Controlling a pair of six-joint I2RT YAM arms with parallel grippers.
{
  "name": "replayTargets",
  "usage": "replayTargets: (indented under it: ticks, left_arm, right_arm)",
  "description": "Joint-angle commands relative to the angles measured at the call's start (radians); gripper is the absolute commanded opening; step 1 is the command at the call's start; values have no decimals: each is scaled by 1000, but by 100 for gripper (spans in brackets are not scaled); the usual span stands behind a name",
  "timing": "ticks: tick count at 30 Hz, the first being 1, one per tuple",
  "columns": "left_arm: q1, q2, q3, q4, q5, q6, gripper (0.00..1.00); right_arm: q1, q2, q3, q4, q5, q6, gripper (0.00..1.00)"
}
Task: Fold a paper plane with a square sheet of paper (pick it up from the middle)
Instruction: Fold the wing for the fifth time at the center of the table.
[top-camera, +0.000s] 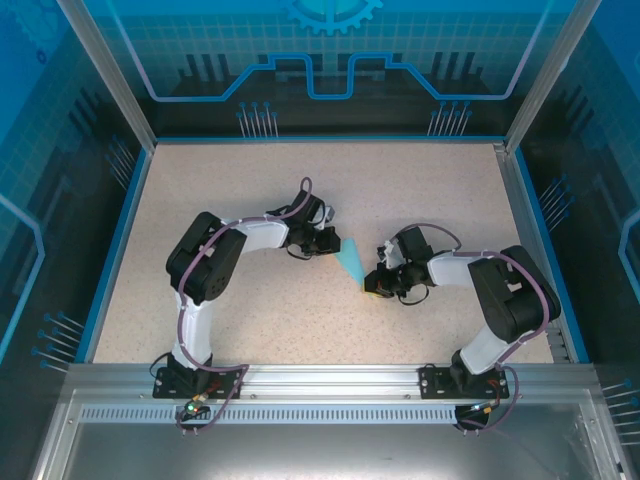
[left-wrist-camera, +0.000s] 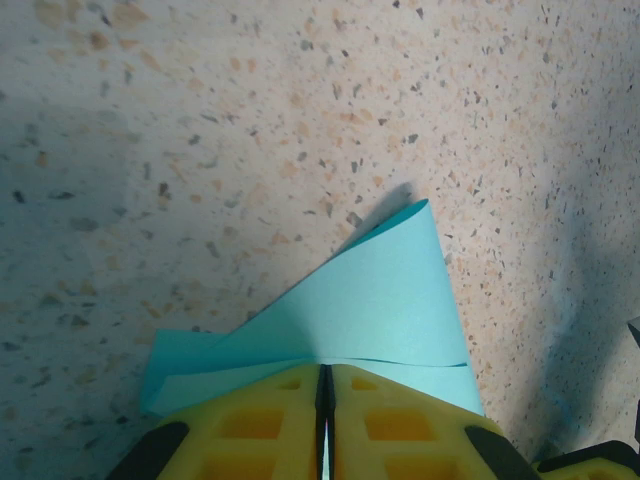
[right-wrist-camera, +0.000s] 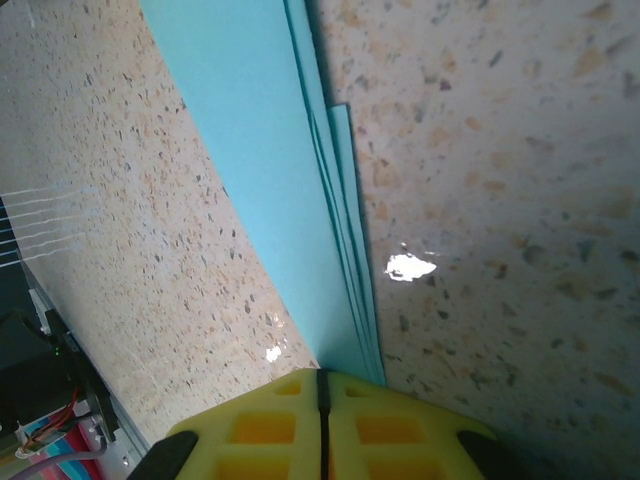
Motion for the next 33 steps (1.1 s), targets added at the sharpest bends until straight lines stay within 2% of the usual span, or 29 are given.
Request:
replayTargets:
  ticks: [1,12,25,29,33]
  left_arm:
    - [43,40,10,-31,-67,0,12]
    - [93,72,24,-36,-59,-40,12]
    - [141,54,49,-81,-75,10,12]
    - [141,20,66,-101,-81,24,12]
    - [139,-80,35,-87,-70,15,13]
  right_arm:
    - [-4,85,-46,-124,182,-9,7]
    - [-6,107,-37,-140,206,5,8]
    - [-6,112,-33,-148,217,8,7]
    - [-6,111,-33,-147,214,6,8]
    - [-6,110,-33,-145,210,4,8]
